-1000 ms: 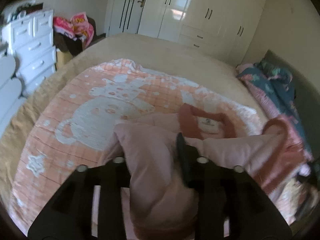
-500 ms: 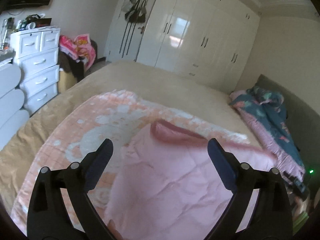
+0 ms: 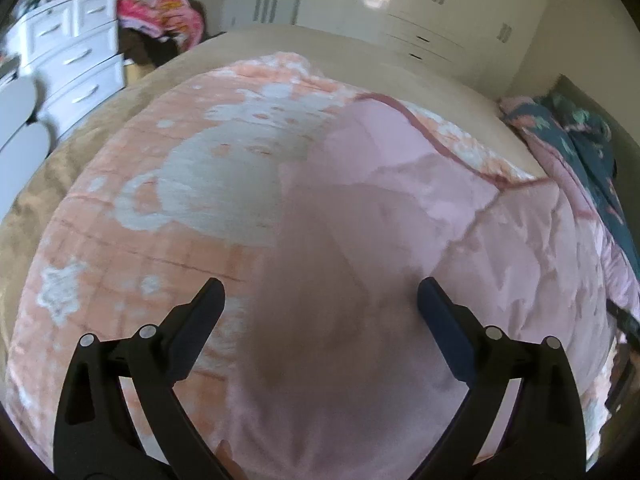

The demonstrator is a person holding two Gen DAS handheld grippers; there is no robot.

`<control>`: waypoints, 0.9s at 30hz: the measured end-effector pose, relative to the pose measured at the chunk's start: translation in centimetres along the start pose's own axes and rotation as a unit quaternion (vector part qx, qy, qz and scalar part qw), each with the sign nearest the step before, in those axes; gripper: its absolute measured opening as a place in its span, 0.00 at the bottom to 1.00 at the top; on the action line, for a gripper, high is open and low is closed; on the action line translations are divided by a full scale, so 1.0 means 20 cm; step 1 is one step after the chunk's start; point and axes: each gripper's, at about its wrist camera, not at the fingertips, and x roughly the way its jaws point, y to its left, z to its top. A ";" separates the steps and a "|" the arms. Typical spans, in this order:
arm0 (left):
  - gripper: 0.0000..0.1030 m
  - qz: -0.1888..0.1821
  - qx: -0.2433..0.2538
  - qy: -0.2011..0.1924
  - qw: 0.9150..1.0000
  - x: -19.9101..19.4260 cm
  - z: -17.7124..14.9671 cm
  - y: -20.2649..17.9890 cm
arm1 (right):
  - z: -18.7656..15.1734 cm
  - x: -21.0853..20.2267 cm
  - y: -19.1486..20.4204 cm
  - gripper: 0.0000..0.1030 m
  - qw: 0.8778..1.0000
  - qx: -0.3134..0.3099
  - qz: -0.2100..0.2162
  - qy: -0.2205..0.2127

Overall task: Fold large clothes
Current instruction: 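Grasp the folded hem edge again with both grippers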

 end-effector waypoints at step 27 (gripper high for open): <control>0.20 0.068 0.000 -0.017 0.998 0.20 0.20 -0.16 | 0.23 0.29 0.04 0.33 0.994 0.054 -0.086 0.025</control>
